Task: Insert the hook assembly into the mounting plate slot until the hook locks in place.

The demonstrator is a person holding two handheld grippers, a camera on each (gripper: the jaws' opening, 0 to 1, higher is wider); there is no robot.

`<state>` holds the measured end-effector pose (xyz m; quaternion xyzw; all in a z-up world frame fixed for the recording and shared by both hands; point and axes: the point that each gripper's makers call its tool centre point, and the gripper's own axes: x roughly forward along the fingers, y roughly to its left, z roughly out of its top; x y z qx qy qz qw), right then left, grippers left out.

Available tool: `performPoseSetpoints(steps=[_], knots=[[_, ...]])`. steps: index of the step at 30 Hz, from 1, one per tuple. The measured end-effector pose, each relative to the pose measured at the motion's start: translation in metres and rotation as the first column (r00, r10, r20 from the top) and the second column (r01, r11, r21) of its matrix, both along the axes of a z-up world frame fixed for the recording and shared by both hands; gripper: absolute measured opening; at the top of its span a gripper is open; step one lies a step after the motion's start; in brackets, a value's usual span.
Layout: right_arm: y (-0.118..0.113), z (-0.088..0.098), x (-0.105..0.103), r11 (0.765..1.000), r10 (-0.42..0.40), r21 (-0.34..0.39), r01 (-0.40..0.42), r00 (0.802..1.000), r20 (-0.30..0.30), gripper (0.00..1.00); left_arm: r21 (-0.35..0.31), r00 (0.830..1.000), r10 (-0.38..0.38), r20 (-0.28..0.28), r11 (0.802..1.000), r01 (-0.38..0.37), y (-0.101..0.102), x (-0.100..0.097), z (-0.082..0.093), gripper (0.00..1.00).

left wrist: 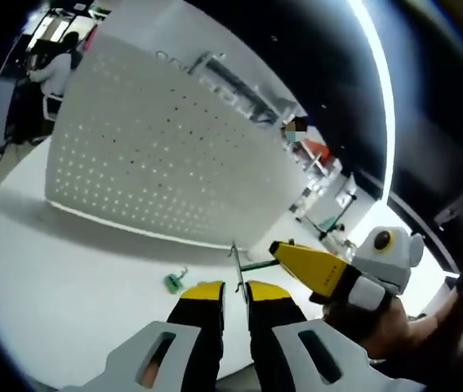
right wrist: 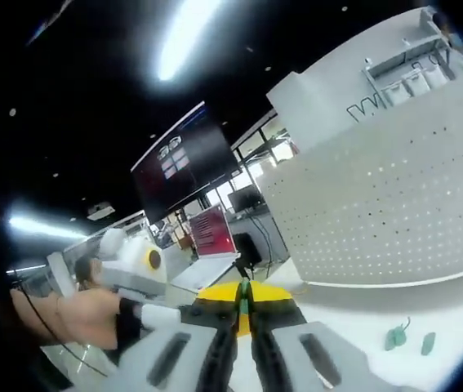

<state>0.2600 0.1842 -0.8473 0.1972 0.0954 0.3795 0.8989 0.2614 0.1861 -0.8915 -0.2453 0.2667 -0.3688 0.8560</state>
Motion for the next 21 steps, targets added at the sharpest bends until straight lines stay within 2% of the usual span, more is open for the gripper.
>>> performPoseSetpoints(steps=[1,9,13,17,19,21], knots=[[0.0,0.0,0.0,1.0,0.0,-0.001,0.0,1.0,0.001,0.0,-0.014,1.0,0.002,0.0,1.0,-0.002,0.0,0.0,0.002,0.05],[-0.001,0.0,-0.001,1.0,-0.001,0.0,0.001,1.0,-0.002,0.01,-0.006,1.0,-0.005,0.004,1.0,0.006,-0.002,-0.001,0.002,0.04],[-0.002,-0.005,-0.001,1.0,-0.003,0.006,0.003,1.0,-0.021,0.01,0.03,1.0,-0.006,0.006,1.0,0.006,-0.003,0.0,-0.002,0.03],[-0.003,-0.01,-0.001,1.0,-0.005,0.001,0.005,0.999,-0.049,0.01,0.109,0.999,-0.012,0.036,0.994,0.008,-0.001,0.002,-0.006,0.02],[-0.002,-0.016,0.0,1.0,0.013,0.008,-0.013,0.997,-0.078,0.02,0.17,0.997,-0.048,0.057,0.985,0.038,-0.001,0.001,-0.011,0.02],[-0.005,-0.02,0.002,1.0,0.009,0.018,-0.007,0.995,-0.103,0.06,0.247,0.996,-0.054,0.077,0.968,0.033,0.004,0.005,-0.016,0.02]])
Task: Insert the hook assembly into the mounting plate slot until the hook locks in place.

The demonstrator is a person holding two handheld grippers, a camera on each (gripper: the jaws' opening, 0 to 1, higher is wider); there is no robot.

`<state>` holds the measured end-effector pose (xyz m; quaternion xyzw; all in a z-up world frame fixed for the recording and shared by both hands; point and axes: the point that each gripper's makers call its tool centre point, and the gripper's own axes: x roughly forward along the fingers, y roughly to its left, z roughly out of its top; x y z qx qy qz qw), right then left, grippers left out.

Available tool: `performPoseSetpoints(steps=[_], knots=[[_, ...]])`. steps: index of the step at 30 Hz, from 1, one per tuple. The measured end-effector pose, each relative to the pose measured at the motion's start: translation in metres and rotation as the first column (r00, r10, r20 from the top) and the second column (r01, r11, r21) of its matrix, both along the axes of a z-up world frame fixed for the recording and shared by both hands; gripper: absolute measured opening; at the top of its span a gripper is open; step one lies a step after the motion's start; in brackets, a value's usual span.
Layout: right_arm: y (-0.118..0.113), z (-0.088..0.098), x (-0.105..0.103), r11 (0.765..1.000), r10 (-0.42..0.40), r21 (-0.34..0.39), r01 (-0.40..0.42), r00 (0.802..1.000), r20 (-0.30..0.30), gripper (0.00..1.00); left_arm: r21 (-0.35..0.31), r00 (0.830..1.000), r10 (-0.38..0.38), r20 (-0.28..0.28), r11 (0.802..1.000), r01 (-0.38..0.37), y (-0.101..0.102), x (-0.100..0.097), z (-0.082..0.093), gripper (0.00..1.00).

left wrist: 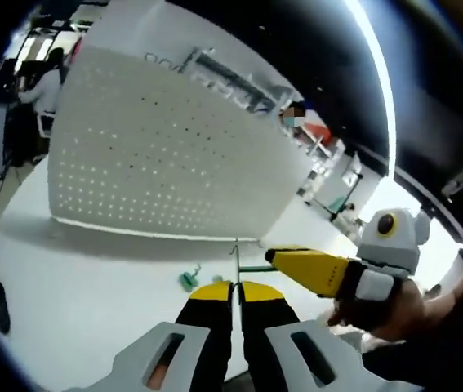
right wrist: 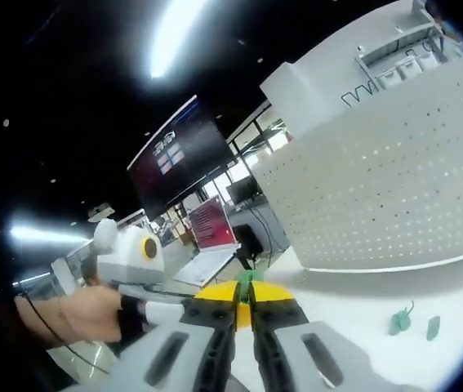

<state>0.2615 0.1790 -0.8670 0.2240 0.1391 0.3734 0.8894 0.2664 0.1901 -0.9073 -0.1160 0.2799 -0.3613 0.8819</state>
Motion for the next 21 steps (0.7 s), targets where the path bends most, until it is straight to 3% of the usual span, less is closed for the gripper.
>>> performPoseSetpoints(steps=[2,7,12,21], knots=[[-0.002,0.001,-0.001,1.0,0.004,0.016,-0.004,1.0,-0.017,0.07,0.046,0.999,-0.007,0.032,0.999,0.006,0.002,0.003,0.001,0.02],[0.001,0.003,-0.004,0.999,0.028,0.034,-0.026,0.999,-0.037,0.08,0.091,0.995,-0.015,0.1,0.996,0.006,0.0,0.006,0.009,0.01],[0.002,0.002,0.0,0.999,0.02,0.049,-0.017,0.998,-0.058,0.1,0.147,0.986,-0.073,0.153,0.988,0.05,-0.008,0.003,0.011,0.01],[0.004,-0.001,0.002,0.997,0.02,0.078,-0.013,0.996,-0.091,0.08,0.186,0.964,-0.114,0.242,0.98,0.07,-0.013,0.001,0.016,0.01]])
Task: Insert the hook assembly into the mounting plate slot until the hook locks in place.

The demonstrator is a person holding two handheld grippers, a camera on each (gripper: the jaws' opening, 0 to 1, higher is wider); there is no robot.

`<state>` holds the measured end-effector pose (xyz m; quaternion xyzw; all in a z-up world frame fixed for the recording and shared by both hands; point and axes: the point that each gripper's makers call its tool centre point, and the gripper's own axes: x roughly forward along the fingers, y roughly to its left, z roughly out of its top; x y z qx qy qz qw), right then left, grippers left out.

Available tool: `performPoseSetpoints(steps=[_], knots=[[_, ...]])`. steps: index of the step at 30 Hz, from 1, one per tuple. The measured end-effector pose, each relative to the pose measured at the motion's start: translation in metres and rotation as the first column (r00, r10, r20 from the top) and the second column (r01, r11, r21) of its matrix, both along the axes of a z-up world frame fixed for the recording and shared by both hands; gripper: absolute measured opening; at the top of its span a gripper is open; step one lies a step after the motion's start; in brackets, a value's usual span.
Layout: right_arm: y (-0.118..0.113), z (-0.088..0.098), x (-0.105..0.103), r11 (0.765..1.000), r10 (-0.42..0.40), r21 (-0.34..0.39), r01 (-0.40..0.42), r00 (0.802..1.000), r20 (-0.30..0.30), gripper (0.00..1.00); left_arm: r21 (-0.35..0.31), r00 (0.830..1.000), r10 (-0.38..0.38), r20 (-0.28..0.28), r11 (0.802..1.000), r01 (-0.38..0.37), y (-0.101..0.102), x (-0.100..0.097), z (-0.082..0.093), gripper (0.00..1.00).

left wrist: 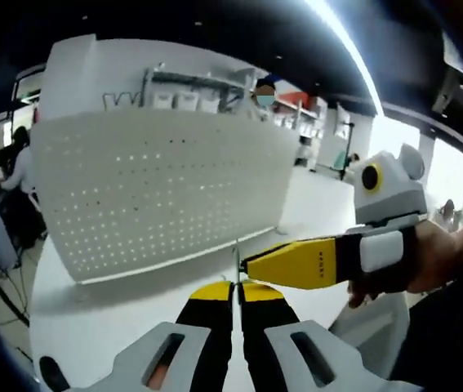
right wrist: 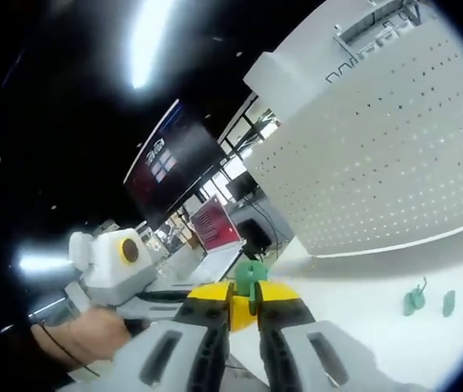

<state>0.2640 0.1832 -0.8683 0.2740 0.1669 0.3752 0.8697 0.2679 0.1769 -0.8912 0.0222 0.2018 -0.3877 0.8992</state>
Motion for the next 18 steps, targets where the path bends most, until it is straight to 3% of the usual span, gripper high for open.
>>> performPoseSetpoints(steps=[6,12,18], knots=[[0.0,0.001,0.001,1.0,-0.006,0.029,0.007,1.0,-0.005,0.04,-0.004,0.999,0.004,0.049,1.0,-0.004,0.003,0.002,0.006,0.01],[0.0,0.01,0.003,1.0,-0.011,0.027,0.01,0.999,0.031,0.01,0.018,0.993,-0.002,0.119,1.0,0.0,0.004,0.005,0.017,0.01],[0.001,0.01,0.004,1.0,-0.018,0.019,0.017,0.999,0.027,0.01,-0.015,0.998,0.018,0.067,1.0,-0.017,0.005,0.007,0.014,0.02]])
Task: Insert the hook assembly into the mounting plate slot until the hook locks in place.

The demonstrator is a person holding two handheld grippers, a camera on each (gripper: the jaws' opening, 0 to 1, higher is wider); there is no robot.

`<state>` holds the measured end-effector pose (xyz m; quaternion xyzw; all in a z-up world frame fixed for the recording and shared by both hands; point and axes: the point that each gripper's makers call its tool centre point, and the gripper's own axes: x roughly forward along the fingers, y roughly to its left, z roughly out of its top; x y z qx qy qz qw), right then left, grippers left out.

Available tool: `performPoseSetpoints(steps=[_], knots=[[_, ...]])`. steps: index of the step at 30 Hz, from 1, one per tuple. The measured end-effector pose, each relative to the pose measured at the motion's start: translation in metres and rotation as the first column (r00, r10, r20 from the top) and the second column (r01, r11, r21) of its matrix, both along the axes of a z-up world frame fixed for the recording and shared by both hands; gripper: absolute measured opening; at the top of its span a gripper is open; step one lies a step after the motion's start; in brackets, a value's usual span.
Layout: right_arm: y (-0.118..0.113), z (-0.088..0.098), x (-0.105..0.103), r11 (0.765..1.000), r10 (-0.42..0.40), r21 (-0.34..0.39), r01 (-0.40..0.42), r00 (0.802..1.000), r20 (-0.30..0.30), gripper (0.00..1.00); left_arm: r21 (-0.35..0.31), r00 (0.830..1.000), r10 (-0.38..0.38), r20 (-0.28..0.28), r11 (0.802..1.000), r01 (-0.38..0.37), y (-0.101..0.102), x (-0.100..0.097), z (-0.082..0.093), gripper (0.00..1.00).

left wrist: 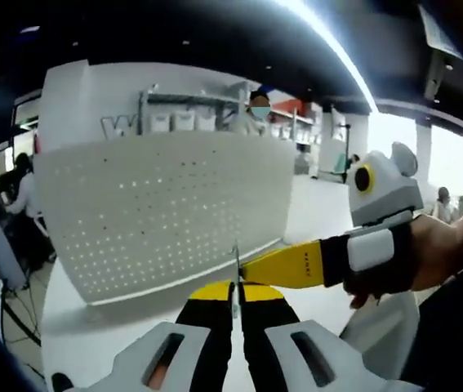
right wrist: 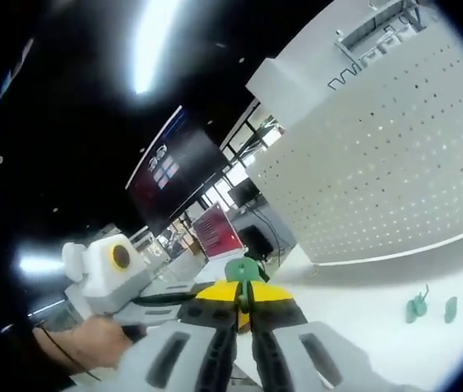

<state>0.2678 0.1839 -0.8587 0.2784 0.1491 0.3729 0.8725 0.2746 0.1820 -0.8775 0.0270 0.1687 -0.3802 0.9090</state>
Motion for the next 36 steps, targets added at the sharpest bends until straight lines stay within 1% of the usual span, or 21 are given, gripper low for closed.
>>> performPoseSetpoints(steps=[4,7,9,11,14,15,16,17,18,21,22,23,24,26,28,30,31,32,34,35,36], knots=[[0.001,-0.007,-0.001,1.0,0.004,-0.02,-0.005,1.0,-0.017,0.01,0.016,1.0,-0.003,-0.015,1.0,0.004,0.0,-0.002,-0.007,0.03],[0.001,-0.012,-0.003,0.998,0.015,-0.055,-0.016,1.0,-0.021,0.01,0.035,1.0,-0.01,-0.028,0.999,0.011,-0.001,-0.004,-0.013,0.03],[0.002,-0.014,-0.004,0.997,0.02,-0.081,-0.021,1.0,-0.011,0.01,0.044,1.0,-0.009,-0.028,0.999,0.011,0.0,-0.005,-0.015,0.03],[0.004,-0.015,-0.005,0.993,0.035,-0.116,-0.033,0.999,0.009,0.01,0.067,1.0,-0.017,-0.014,0.998,0.017,0.0,-0.005,-0.016,0.04],[0.005,-0.009,-0.004,0.992,0.048,-0.117,-0.046,0.999,0.015,0.01,0.064,1.0,-0.014,-0.022,0.998,0.016,0.001,-0.006,-0.011,0.04],[0.005,-0.006,-0.003,0.992,0.051,-0.117,-0.048,0.998,0.025,0.01,0.061,1.0,-0.009,-0.02,0.998,0.011,0.003,-0.005,-0.008,0.04],[0.007,-0.002,-0.002,0.989,0.06,-0.142,-0.052,0.997,0.053,0.01,0.063,1.0,-0.005,-0.003,0.998,0.005,0.005,-0.003,-0.003,0.03],[0.007,-0.001,-0.002,0.986,0.064,-0.155,-0.053,0.996,0.064,0.01,0.066,1.0,0.0,0.011,0.998,0.0,0.007,-0.001,-0.001,0.04],[0.009,0.003,0.0,0.981,0.076,-0.187,-0.057,0.992,0.097,0.01,0.064,1.0,-0.002,0.013,0.998,0.001,0.008,-0.001,0.0,0.04],[0.012,0.008,0.006,0.961,0.085,-0.272,-0.037,0.983,0.165,0.01,0.048,0.999,0.032,0.013,0.998,-0.032,0.016,0.006,0.002,0.05],[0.012,0.009,0.008,0.957,0.088,-0.29,-0.033,0.98,0.178,0.01,0.044,0.999,0.04,0.012,0.998,-0.041,0.018,0.007,0.002,0.07],[0.012,0.013,0.011,0.952,0.084,-0.305,-0.02,0.976,0.199,0.01,0.03,0.999,0.053,0.008,0.998,-0.053,0.022,0.008,0.002,0.13],[0.011,0.015,0.013,0.953,0.078,-0.301,-0.014,0.977,0.2,0.01,0.021,0.998,0.055,0.012,0.998,-0.056,0.023,0.009,0.003,0.18],[0.006,0.018,0.021,0.945,0.05,-0.325,0.029,0.972,0.23,0.01,0.011,0.998,0.068,-0.004,0.998,-0.068,0.028,0.01,0.001,0.25],[-0.001,0.021,0.029,0.935,0.013,-0.344,0.08,0.965,0.26,0.01,-0.001,0.997,0.083,-0.001,0.997,-0.083,0.033,0.011,0.002,0.31],[-0.008,0.025,0.039,0.924,-0.032,-0.355,0.14,0.956,0.292,0.01,-0.01,0.996,0.094,-0.005,0.996,-0.094,0.037,0.012,0.001,0.41],[-0.01,0.027,0.042,0.925,-0.049,-0.347,0.155,0.954,0.295,0.01,-0.012,0.995,0.095,-0.006,0.995,-0.095,0.038,0.012,0.0,0.45],[-0.015,0.03,0.048,0.927,-0.088,-0.325,0.188,0.95,0.299,0.01,-0.017,0.995,0.098,-0.014,0.995,-0.099,0.039,0.013,0.0,0.51],[-0.021,0.029,0.056,0.916,-0.118,-0.335,0.221,0.946,0.301,0.01,-0.026,0.995,0.096,-0.022,0.995,-0.097,0.039,0.013,-0.002,0.59],[-0.025,0.031,0.062,0.907,-0.139,-0.339,0.248,0.939,0.315,0.01,-0.035,0.995,0.094,-0.03,0.995,-0.095,0.039,0.013,-0.002,0.63],[-0.027,0.032,0.065,0.906,-0.148,-0.336,0.257,0.936,0.318,0.01,-0.038,0.995,0.091,-0.033,0.995,-0.092,0.038,0.013,-0.003,0.65]])
